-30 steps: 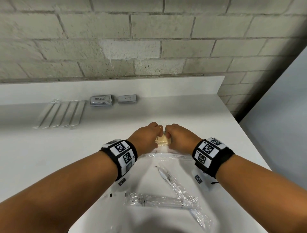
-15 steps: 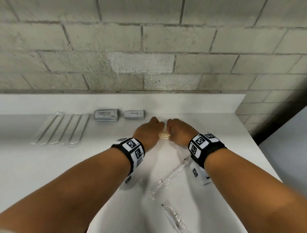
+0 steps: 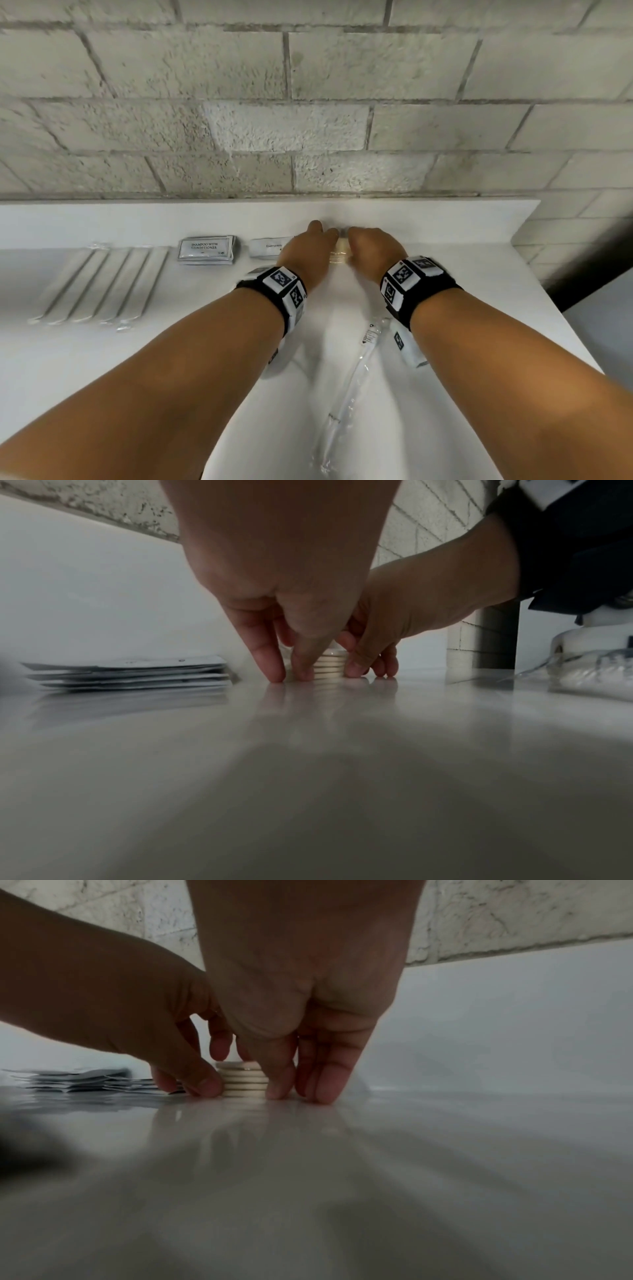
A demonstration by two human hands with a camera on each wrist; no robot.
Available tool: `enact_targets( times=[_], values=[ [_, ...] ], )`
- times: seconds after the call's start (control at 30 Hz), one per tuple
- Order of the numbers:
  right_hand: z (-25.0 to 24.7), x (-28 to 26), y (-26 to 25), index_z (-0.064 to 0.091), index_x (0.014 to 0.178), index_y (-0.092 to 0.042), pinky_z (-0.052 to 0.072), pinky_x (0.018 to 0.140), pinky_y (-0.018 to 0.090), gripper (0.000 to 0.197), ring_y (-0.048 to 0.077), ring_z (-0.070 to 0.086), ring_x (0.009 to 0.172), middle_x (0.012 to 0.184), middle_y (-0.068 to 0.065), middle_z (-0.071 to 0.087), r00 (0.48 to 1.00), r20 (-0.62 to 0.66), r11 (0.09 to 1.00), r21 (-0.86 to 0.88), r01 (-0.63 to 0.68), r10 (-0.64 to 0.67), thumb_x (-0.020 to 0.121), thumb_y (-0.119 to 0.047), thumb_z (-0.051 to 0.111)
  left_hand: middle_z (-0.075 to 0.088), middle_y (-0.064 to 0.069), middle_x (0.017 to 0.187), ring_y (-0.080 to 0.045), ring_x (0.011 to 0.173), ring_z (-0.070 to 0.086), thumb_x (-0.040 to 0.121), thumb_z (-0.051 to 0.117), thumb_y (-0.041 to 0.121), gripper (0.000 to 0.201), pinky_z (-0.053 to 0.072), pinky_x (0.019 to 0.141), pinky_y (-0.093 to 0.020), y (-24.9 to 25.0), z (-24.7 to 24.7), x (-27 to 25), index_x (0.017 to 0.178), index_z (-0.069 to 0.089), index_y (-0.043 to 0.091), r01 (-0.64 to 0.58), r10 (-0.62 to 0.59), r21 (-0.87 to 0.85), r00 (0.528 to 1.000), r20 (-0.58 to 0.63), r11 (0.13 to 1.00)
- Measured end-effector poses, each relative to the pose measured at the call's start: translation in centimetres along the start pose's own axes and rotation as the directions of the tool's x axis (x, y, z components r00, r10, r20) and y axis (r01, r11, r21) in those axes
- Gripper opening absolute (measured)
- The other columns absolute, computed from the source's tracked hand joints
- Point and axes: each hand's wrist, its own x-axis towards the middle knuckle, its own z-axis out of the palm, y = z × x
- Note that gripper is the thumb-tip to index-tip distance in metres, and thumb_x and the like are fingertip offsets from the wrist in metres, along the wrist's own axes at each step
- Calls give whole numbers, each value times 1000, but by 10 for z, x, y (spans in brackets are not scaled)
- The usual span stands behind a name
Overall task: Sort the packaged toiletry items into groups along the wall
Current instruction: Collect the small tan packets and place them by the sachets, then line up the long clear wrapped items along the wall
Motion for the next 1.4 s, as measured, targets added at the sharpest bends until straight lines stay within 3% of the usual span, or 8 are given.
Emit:
enact_targets(
  times=[0.3, 0.5, 0.63, 0.83, 1.0, 1.1, 1.2, 1.4],
  values=[
    [-1, 0, 5, 58, 115, -14, 51, 84, 34, 36, 31, 64, 101, 107, 10, 68, 998, 24, 998, 38, -51, 50, 79, -15, 65, 46, -14, 120, -40, 95, 62, 88, 55, 13, 46, 52, 78, -45, -1, -1, -2, 132, 43, 15, 35, -37, -57, 999, -29, 998],
    [-20, -19, 35, 47, 67, -21, 52, 77, 34, 26, 27, 63, 85, 86, 12, 67, 961, 104, 930, 245, -273, 255, 77, -10, 68, 44, -10, 123, -36, 91, 63, 83, 66, 17, 57, 55, 76, -46, -8, -7, -25, 132, 37, 16, 51, -55, -82, 997, -47, 995],
    [-29, -48, 47, 60, 87, -15, 53, 84, 39, 4, 28, 65, 94, 101, 11, 70, 951, 207, 936, 223, -274, 229, 84, -15, 62, 48, 0, 120, -23, 100, 62, 86, 63, 28, 44, 53, 83, -41, -14, -22, -61, 125, 44, 23, 43, -53, -161, 997, -58, 986],
    [-32, -117, 17, 40, 143, -31, 42, 76, 13, 55, 12, 52, 113, 141, -9, 45, 906, 423, 986, 145, -79, 10, 92, -12, 51, 58, 9, 107, -9, 84, 55, 86, 61, 44, 30, 41, 78, -22, -33, -57, -161, 112, 58, 28, 115, -99, -201, 991, 84, 973],
    [-10, -185, -15, 26, 147, -45, 17, 118, 39, 76, 22, 10, 149, 162, -3, 0, 906, 424, 997, -69, 41, -8, 83, -32, 65, 58, 18, 101, -4, 90, 55, 86, 59, 50, 26, 39, 74, -22, -51, -79, -263, 108, 57, 36, 241, -204, -135, 948, 243, 961],
    [8, -209, -30, 43, 136, -45, -1, 118, 53, 56, 24, -3, 149, 161, -9, 7, 924, 350, 961, -161, 223, -156, 84, -35, 62, 56, 16, 104, -5, 93, 54, 83, 63, 49, 30, 41, 73, -21, -57, -83, -309, 109, 57, 36, 229, -204, -30, 913, 352, 973],
    [17, -222, -45, 61, 112, -35, 27, 101, 39, 27, 25, 38, 124, 124, -7, 53, 932, 259, 901, -286, 326, -255, 85, -36, 55, 54, 13, 107, -10, 97, 55, 75, 71, 50, 42, 46, 82, -27, -60, -78, -343, 110, 58, 32, 211, -219, 70, 854, 471, 975],
    [13, -249, -58, 53, 77, -20, 38, 70, 31, 23, 20, 48, 82, 83, -3, 54, 961, 203, 939, -252, 234, -185, 94, -33, 46, 52, 3, 113, -20, 102, 53, 72, 76, 44, 47, 45, 80, -31, -59, -57, -378, 110, 57, 24, 175, -276, 236, 804, 526, 956]
  ],
)
